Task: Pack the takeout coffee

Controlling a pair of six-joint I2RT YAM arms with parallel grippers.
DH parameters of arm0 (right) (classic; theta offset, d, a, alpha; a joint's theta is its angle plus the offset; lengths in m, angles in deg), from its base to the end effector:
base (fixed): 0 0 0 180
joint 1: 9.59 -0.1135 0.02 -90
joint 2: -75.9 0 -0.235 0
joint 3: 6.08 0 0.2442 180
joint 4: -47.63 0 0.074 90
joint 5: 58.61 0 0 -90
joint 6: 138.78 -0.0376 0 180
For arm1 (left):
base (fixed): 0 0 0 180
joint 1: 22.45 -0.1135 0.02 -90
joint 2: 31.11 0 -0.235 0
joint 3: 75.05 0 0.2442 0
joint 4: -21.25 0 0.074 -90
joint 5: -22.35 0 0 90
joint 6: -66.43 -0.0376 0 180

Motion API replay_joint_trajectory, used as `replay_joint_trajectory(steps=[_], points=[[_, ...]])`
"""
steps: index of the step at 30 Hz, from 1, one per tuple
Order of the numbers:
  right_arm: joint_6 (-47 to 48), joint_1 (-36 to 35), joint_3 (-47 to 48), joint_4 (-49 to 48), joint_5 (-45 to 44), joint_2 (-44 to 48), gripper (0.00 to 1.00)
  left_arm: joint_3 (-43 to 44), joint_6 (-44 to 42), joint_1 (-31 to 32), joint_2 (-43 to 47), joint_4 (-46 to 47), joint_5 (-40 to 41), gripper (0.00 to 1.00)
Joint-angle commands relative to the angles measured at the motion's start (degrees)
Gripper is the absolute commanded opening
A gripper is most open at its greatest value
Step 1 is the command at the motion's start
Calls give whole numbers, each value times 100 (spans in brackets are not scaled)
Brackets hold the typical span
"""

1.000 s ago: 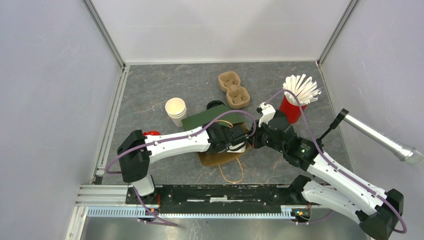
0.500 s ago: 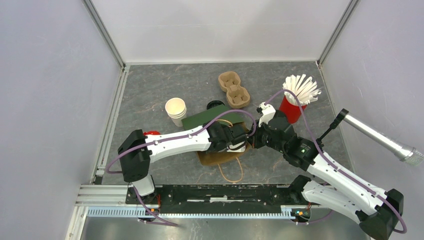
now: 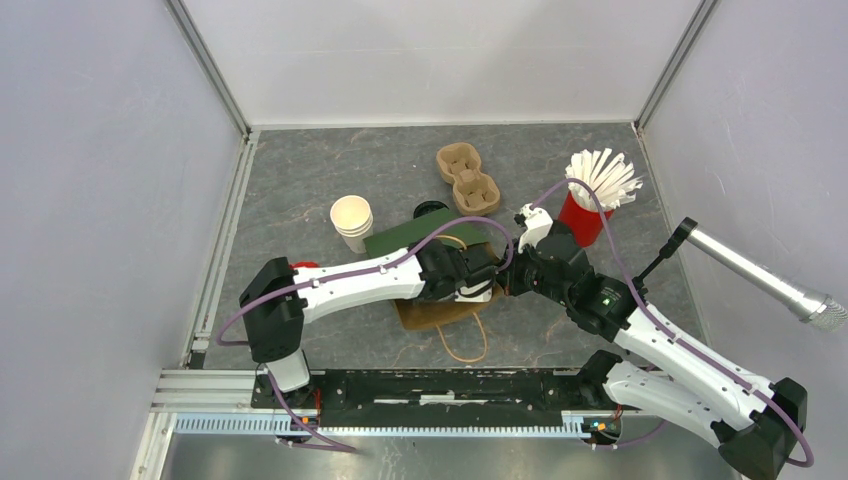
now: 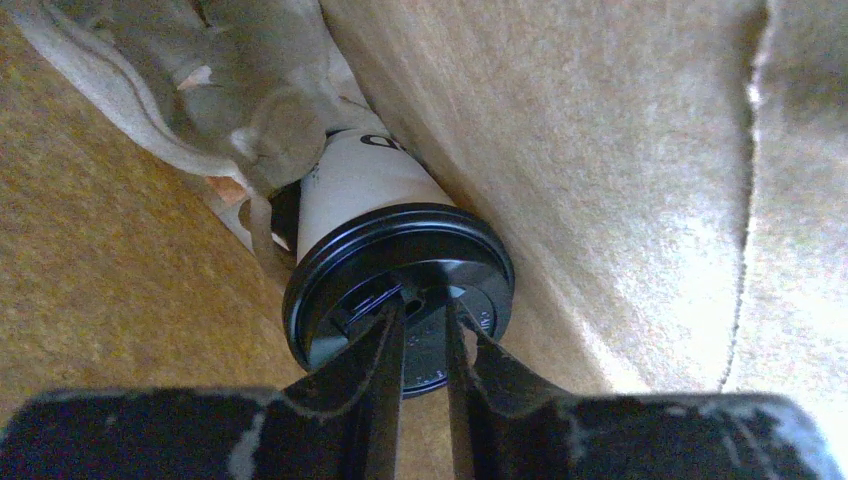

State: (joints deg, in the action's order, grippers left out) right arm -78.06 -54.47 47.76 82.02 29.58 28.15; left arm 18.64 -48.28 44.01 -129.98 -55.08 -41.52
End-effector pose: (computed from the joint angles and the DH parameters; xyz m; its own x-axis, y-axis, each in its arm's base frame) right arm 0.1447 0.1424 0.2605 -0.6283 0.0642 -0.7753 -0.4337 0.7985 0.4176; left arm 0.1411 -0.2825 0.2171 -0.0256 0.9985 0.0480 0.8893 0.0009 0.4574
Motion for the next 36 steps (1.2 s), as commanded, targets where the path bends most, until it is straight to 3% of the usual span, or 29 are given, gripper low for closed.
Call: replay_joint_trajectory(steps=[1,11,36], points=[[47,-196,160,-606,756,-6,0,402,104,-32,-194,617,-126,29],[11,-196,156,-323,94,145,0,439,592,-27,309,306,-311,40],[-88,-202,117,-308,51,203,0,423,1816,-21,1482,433,-997,53]])
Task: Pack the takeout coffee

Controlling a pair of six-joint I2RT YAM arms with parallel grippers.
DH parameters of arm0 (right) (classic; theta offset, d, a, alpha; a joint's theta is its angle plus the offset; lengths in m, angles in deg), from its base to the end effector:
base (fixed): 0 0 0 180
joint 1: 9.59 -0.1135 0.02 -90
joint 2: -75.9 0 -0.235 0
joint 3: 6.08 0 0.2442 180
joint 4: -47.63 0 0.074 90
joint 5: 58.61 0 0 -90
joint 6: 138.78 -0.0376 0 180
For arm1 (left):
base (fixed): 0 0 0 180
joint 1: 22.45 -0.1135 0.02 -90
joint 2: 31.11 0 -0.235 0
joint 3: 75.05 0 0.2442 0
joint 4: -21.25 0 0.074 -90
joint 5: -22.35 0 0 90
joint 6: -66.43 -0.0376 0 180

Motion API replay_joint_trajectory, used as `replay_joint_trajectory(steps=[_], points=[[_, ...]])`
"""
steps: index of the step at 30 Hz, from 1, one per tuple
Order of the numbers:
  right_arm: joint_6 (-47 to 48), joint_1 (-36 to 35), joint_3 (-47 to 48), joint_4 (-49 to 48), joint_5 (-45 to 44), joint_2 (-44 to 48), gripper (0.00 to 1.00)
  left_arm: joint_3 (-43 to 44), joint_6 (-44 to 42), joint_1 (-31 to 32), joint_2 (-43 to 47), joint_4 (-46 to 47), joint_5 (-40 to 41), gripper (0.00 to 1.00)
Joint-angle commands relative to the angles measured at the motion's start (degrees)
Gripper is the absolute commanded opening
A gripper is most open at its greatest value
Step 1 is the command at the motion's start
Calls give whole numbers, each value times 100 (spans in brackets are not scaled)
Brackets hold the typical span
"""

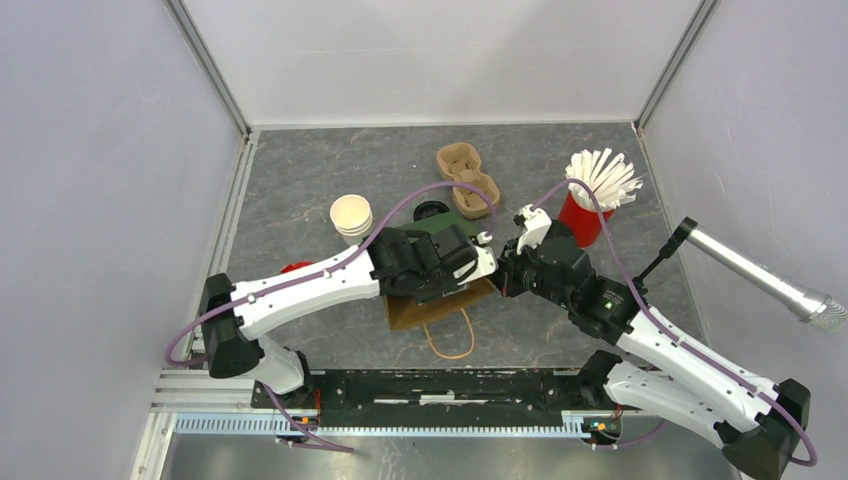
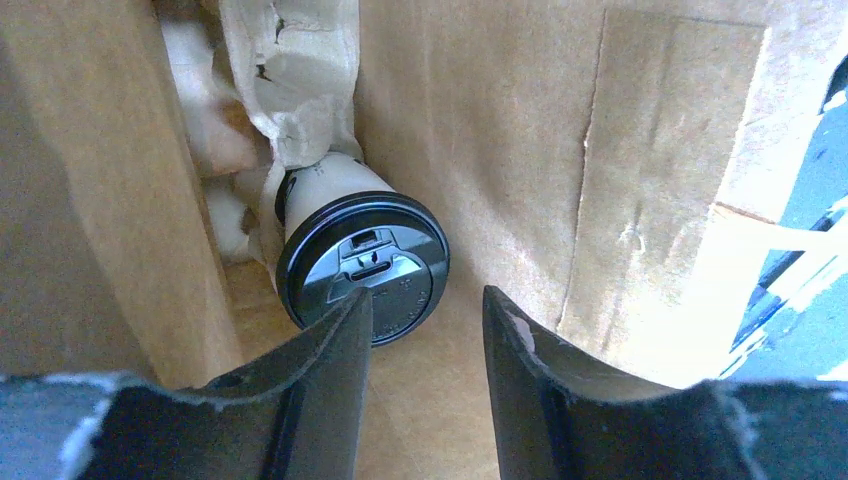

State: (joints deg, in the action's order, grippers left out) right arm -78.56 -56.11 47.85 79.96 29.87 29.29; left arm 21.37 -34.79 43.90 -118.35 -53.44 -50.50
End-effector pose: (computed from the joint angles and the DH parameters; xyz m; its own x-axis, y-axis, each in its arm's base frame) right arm 0.1396 0.1458 0.2682 -0.6045 0.0840 -0.7921 -0.4707 0.7645 0.4404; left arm 0.1286 -0.2661 0.2871 -0.1973 0.9140 -0.3544 0.8815 0.3236 0.3439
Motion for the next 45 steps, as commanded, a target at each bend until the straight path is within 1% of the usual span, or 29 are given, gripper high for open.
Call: replay_joint_trajectory(steps=[1,4,10,13,21,28,32,40,43,45], points=[[-41,-32,116,-105,20,76,0,144,517,-14,361,287,-83,54],[-62,-37,123,-105,13,74,0,140,681,-23,484,370,-80,55],[-67,-40,117,-87,28,73,0,305,1065,-156,768,616,-130,63],[-64,-37,118,-84,30,78,0,444,1320,-242,863,691,-108,73],[-49,-32,151,-82,40,41,0,432,1394,-326,1012,747,-158,78],[-37,-34,213,-43,22,4,0,519,1448,-328,1158,729,-90,87],[-29,-35,253,1,-30,-4,0,676,1469,-337,1220,729,93,100],[-15,-24,490,210,-123,-83,0,1310,1774,-539,1136,361,408,100],[-45,-22,588,251,-130,-131,0,1439,1790,-610,1235,401,256,100],[-75,-25,640,250,-112,-179,0,1376,1777,-641,1333,524,-112,100]])
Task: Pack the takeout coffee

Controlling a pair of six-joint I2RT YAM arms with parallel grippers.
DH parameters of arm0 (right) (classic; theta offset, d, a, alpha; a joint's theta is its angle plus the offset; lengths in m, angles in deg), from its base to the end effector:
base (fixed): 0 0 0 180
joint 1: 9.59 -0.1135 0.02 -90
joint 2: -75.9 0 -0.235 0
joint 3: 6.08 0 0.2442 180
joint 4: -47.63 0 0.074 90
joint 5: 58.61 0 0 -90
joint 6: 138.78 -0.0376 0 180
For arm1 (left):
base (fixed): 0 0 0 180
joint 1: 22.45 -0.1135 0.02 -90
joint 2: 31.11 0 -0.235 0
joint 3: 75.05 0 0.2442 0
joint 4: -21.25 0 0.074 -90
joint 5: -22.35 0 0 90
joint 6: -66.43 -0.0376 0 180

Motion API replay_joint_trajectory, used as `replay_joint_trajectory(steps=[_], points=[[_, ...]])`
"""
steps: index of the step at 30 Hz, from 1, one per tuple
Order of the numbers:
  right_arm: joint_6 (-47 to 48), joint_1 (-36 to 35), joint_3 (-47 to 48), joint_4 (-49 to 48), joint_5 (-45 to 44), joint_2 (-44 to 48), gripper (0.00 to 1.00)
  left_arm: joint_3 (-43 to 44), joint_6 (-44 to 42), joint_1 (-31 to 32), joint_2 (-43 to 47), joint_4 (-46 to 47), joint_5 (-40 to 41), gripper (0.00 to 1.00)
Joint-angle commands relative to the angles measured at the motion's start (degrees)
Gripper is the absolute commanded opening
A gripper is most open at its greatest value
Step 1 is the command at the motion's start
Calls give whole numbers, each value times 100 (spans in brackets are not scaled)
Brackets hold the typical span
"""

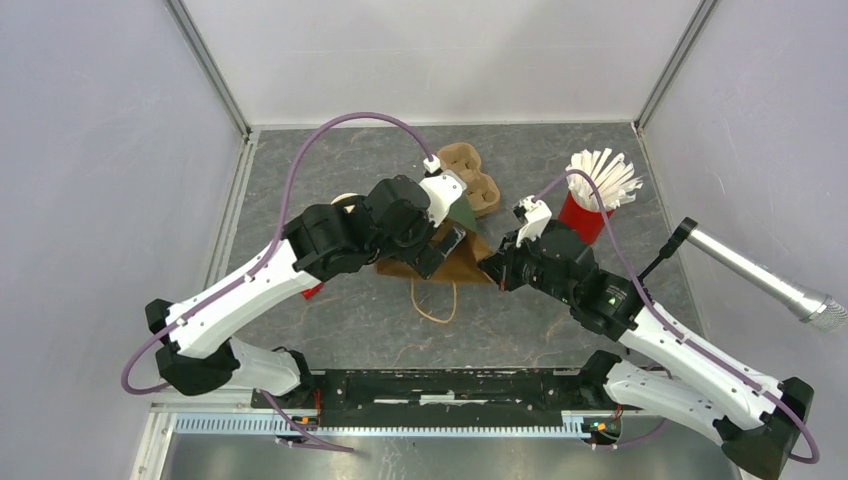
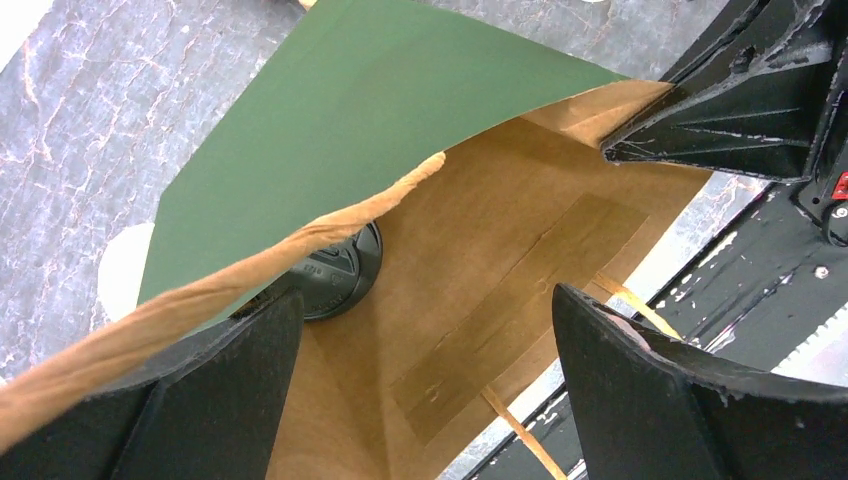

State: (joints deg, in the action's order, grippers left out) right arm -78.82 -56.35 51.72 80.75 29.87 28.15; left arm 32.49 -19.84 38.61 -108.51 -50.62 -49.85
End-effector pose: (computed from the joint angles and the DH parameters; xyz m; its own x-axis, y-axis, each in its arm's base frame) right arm 0.1412 0.1487 0.2863 -0.5886 0.1046 -0.8016 -0.4816 0.7511 0.4516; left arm 0.1368 -0.2236 0.3924 -0.3684 0.5383 -0.7579 0.7004 0.6969 0.1545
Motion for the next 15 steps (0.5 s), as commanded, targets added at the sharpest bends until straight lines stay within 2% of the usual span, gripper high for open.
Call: replay_joint_trajectory(steps=[1,8,15], points=[[-57,-1,301,181,-119,-99,0,168,278,-114,422,353,-386,100],[-267,5,665,276,-121,-251,0,-754,548,-120,900,969,-2051,100],[-458,11,1266,1101,-334,-269,0,-863,1005,-114,1079,939,-3175,97]])
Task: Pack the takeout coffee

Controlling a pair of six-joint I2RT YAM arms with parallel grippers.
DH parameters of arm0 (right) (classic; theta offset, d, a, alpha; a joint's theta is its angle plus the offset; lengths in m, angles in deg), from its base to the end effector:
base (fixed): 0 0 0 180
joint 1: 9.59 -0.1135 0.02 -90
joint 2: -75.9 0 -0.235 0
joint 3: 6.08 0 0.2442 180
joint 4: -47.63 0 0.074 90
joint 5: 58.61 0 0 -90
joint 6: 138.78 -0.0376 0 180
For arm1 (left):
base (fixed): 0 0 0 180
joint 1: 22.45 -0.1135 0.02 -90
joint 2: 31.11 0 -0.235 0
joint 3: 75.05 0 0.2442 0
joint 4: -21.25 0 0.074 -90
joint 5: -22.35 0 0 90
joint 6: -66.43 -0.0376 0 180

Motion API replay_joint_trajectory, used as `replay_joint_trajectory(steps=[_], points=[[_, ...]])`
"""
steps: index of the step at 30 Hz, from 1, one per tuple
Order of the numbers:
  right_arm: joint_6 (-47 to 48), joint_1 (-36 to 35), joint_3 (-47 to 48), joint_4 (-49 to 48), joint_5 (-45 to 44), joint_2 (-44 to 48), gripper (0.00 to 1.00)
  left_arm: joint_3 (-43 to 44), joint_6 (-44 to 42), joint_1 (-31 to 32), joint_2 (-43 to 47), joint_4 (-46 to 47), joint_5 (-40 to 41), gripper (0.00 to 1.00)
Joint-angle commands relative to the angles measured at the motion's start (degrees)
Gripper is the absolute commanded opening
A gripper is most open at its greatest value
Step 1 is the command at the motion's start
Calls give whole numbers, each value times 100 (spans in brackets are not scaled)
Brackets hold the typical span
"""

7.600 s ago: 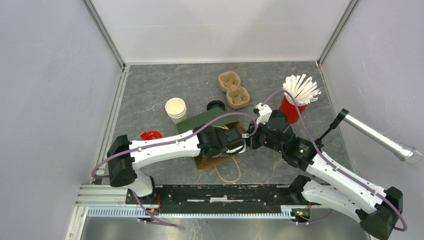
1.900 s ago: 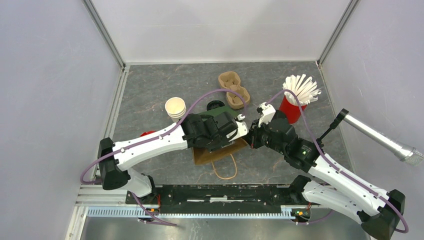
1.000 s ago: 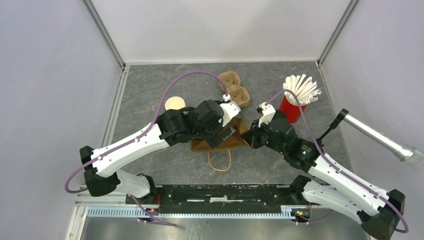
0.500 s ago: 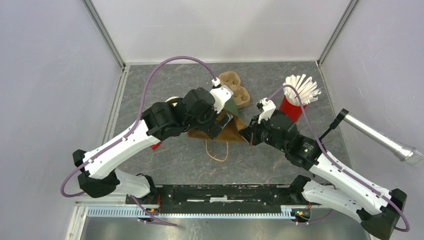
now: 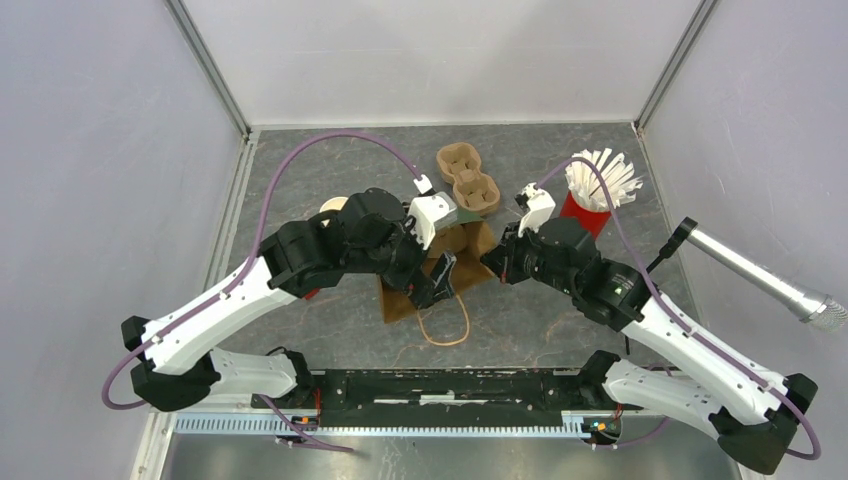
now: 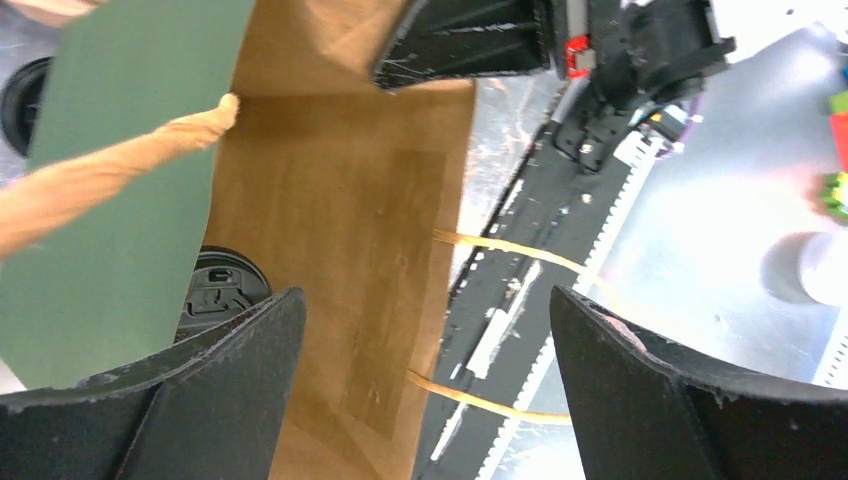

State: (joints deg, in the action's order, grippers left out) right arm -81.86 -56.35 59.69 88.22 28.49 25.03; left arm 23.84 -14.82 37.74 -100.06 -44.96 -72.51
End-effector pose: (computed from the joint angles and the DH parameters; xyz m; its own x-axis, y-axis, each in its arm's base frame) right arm 0.1440 0.1504 0.3102 -0.6289 0.1269 -0.7671 -0.4214 0.7735 0.4735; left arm 0.1151 -0.2073 0.3888 -0.4274 0.4410 -0.7892 0.8433 0.5091 -0.1722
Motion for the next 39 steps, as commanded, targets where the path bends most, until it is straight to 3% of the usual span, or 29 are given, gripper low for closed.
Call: replay_joint_trajectory(steps=[1,15,18,22,26,32,39], points=[[-141,17,507,397,-162,45,0,40,543,-26,256,367,-990,97],[-249,18,835,823,163,-41,0,87,963,-25,104,225,-1960,98],[-179,18,957,920,222,-121,0,104,788,-31,87,-178,-2019,93],[-112,17,1014,956,272,-159,0,35,537,-25,147,-536,-2106,75],[-50,27,1065,1002,269,-176,0,-143,484,-29,195,-563,-2737,65],[9,50,1080,992,427,-244,0,-65,566,-24,8,-783,-3571,59],[109,108,1216,1009,571,-410,0,-75,714,-33,-52,-1089,-3953,52]])
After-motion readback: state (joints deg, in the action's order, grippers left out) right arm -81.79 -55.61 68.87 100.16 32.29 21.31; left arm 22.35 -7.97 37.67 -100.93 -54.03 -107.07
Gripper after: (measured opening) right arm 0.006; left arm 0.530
